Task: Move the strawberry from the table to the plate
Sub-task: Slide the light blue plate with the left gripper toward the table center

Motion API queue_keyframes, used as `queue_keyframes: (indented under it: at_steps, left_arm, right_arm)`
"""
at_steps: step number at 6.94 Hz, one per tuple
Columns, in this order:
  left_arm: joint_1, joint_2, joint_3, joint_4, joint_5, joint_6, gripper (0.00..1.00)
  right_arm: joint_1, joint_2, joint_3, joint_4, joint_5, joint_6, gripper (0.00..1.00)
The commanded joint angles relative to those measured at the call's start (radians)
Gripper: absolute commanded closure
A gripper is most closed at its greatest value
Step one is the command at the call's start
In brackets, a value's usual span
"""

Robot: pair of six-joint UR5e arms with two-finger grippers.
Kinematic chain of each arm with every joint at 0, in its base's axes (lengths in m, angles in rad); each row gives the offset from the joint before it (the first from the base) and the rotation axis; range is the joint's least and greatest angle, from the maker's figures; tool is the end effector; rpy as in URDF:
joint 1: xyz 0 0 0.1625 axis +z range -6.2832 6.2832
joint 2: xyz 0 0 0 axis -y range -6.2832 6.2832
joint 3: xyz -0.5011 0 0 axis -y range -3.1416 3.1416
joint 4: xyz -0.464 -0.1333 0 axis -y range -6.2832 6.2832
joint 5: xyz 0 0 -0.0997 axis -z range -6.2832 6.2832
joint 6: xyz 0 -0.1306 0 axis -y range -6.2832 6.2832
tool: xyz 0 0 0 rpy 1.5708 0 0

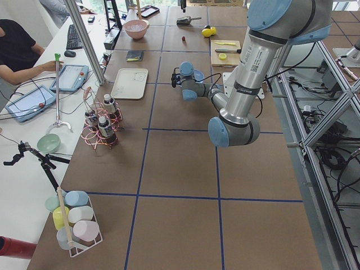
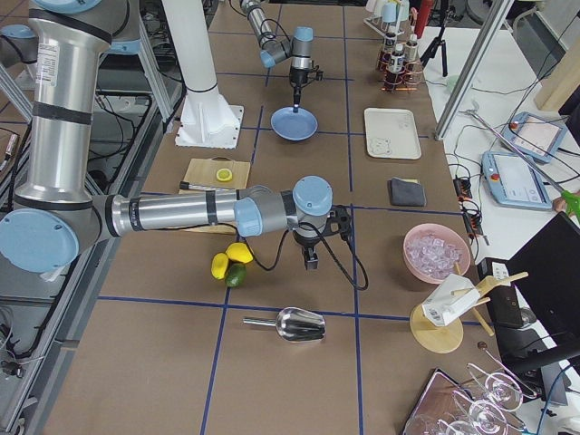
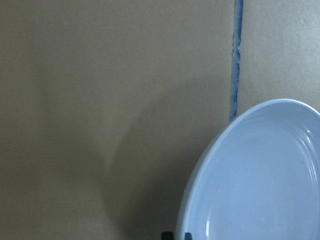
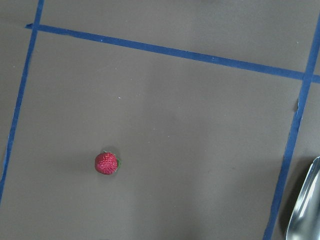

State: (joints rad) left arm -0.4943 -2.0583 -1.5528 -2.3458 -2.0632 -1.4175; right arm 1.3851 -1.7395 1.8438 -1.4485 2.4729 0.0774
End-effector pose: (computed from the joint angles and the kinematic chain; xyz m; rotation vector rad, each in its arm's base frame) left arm 0.6610 -0.4375 0.3377 -0.0169 1.2844 0.0135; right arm -0.0607 -0.4899 0.6647 0.0915 -0.9193 -0.2027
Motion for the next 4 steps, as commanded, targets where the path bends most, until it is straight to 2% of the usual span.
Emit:
queue_keyframes:
  at_steps: [1, 3, 4]
  left_arm:
    - [0.002, -0.02, 0.036, -0.003, 0.049, 0.003, 1.0]
    - [0.005, -0.019, 0.037, -0.003, 0.052, 0.003, 1.0]
    - [0.005, -0.017, 0.036, -0.003, 0.054, 0.003, 0.77]
  right_arm:
    - [-0.008, 0.0, 0.0, 0.0, 0.0, 0.007, 0.0]
    - [-0.011, 0.0, 0.002, 0.0, 0.0, 0.012, 0.0]
    - [-0.018, 0.0, 0.002, 0.0, 0.0, 0.012, 0.0]
